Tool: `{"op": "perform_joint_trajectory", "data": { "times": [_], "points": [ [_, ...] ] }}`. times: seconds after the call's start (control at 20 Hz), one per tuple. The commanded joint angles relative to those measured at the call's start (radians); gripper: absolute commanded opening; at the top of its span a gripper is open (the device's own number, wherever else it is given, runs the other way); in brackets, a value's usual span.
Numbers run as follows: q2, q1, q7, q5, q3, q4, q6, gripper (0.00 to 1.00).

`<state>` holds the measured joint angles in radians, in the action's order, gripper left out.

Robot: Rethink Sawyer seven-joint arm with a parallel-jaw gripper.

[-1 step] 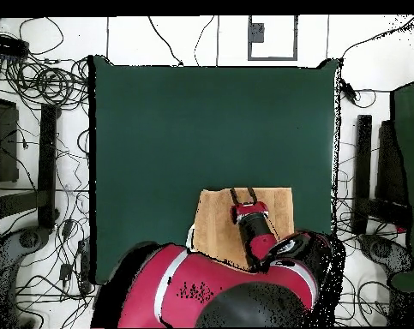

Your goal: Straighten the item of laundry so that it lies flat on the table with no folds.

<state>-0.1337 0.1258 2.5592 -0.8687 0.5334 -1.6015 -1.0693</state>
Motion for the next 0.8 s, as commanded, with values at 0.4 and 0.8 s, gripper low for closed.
{"op": "perform_joint_trajectory", "data": {
  "times": [0.4, 0.8],
  "points": [
    [0.067, 0.03, -0.22, -0.087, -0.074, 0.116, 0.0, 1.0],
    [0.13, -0.008, 0.242, -0.433, -0.156, 0.221, 0.107, 1.0]
  ]
}}
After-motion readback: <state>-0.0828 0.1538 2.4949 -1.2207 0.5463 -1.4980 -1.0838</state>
